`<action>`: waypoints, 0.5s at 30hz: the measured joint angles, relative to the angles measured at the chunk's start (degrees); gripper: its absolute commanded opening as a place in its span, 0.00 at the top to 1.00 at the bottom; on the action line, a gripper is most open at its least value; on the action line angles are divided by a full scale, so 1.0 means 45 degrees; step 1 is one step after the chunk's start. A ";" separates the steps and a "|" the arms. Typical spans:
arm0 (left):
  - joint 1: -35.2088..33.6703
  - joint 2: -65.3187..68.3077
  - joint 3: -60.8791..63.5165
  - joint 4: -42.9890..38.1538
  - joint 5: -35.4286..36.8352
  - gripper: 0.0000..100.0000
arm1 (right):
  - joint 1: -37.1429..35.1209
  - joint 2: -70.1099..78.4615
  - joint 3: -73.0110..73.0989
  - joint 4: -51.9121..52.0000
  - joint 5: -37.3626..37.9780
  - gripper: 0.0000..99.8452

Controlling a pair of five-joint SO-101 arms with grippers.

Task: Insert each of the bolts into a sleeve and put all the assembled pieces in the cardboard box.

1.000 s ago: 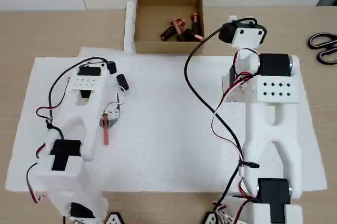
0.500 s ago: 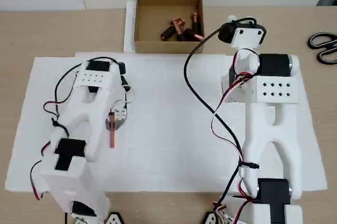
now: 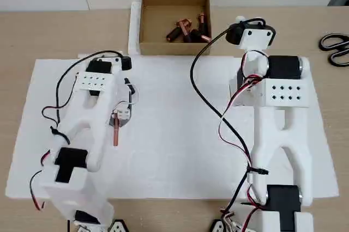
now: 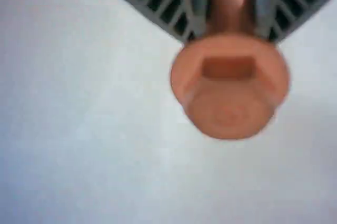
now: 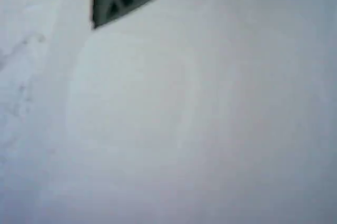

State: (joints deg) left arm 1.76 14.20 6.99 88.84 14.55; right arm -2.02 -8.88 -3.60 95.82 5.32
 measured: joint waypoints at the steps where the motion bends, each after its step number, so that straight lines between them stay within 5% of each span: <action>1: 0.0000 0.0098 0.0000 -0.0020 0.0000 0.97 | 0.0020 0.0000 0.0000 0.0000 0.0000 0.76; 15: 0.0000 0.0215 -0.0391 -0.0469 -0.0567 0.91 | 0.0000 0.0000 0.0000 0.0000 0.0000 0.76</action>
State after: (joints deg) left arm 1.76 15.16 5.23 86.73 12.00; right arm -2.02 -8.88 -3.60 95.82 5.32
